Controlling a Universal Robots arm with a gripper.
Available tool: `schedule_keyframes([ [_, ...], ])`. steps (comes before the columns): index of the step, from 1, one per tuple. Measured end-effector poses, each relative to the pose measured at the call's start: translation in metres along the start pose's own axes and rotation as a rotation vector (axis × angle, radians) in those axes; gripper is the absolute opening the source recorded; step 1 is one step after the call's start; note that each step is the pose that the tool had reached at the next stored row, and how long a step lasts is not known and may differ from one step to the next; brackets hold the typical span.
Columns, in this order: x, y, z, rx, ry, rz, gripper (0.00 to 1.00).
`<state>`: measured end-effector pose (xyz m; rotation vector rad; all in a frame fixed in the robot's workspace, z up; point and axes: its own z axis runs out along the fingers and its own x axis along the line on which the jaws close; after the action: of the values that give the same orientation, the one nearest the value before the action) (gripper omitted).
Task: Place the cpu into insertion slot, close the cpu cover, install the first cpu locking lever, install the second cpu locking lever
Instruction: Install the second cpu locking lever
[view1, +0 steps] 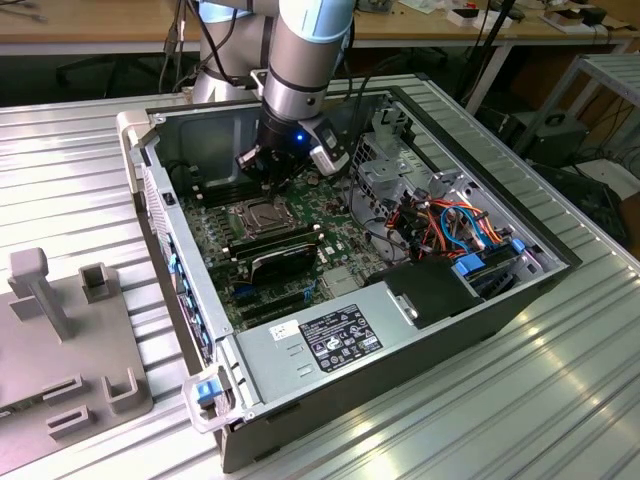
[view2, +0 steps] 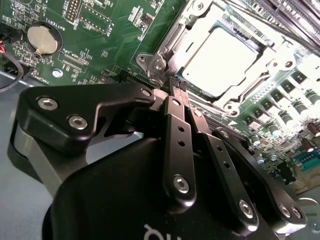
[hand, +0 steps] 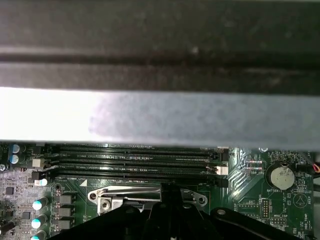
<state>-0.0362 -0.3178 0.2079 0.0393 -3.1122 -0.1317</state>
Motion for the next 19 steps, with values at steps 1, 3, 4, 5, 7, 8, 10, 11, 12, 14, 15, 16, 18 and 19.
schedule_keyframes([
  [1,0.0,0.0,-0.0002,0.0,0.0001,0.0,0.11],
  [3,0.0,0.0,-0.0011,0.0001,0.0,0.0,0.11],
  [4,0.0,0.0,-0.0015,0.0,0.0,0.0,0.11],
  [5,0.0,0.0001,-0.0021,0.0001,0.0,0.0,0.11],
  [7,0.0001,0.0003,-0.0042,0.0,0.0,0.0,0.11],
  [8,0.0001,0.0003,-0.0053,0.0001,0.0,0.0,0.11],
  [10,0.0002,-0.0012,-0.0076,0.0002,0.0,0.0,0.11],
  [11,0.0002,-0.0027,-0.0086,0.0008,0.0,0.0,0.11],
  [12,0.0003,-0.0039,-0.0093,0.0014,0.0001,0.0,0.11],
  [14,0.0004,-0.0067,-0.0103,0.0024,0.0,0.0,0.11],
  [15,0.0005,-0.0085,-0.0109,0.0033,0.0001,0.0,0.11],
  [16,0.0006,-0.0106,-0.0116,0.0042,0.0001,0.0,0.11],
  [18,0.0007,-0.0155,-0.0135,0.0066,0.0002,0.0,0.11],
  [19,0.0007,-0.0169,-0.0138,0.0069,0.0002,0.0,0.11],
])
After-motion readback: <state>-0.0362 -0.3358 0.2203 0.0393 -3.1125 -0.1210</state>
